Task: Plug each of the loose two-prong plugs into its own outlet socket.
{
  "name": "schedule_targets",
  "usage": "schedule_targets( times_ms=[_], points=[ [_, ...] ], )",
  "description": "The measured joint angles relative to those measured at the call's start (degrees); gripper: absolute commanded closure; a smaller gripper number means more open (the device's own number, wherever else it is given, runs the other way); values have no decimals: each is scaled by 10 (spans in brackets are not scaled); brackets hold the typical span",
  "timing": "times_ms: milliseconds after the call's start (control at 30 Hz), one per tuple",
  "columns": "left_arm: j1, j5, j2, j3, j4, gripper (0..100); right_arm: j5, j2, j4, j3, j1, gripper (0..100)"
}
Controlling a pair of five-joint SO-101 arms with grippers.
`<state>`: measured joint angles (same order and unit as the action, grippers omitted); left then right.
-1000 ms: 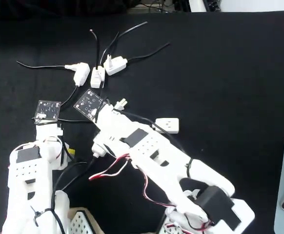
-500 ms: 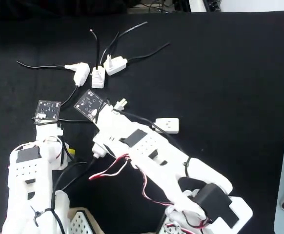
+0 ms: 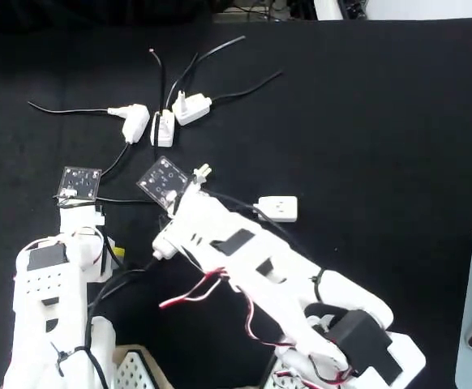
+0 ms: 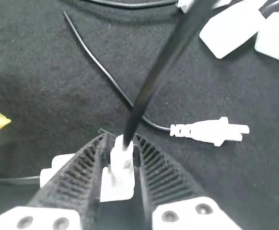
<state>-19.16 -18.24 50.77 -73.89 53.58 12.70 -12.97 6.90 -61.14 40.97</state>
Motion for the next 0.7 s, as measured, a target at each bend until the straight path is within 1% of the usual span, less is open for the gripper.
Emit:
schedule_targets(
  times_ms=[100, 200, 300, 433, 533, 700],
  points=[
    [0, 0, 0, 0, 0, 749, 0, 0, -47, -25, 0, 987],
    [0, 0, 0, 0, 0, 749, 0, -1, -64, -35, 0, 987],
    [0, 0, 0, 0, 0, 748, 0, -25, -64, -52, 0, 987],
    [0, 0, 0, -6, 0, 747, 0, -98, -62, -105, -1, 987],
    [0, 0, 0, -7, 0, 747, 0, -137, -36, -123, -1, 986],
    [0, 0, 0, -7, 0, 746, 0, -153, -13, -125, -1, 985]
  ],
)
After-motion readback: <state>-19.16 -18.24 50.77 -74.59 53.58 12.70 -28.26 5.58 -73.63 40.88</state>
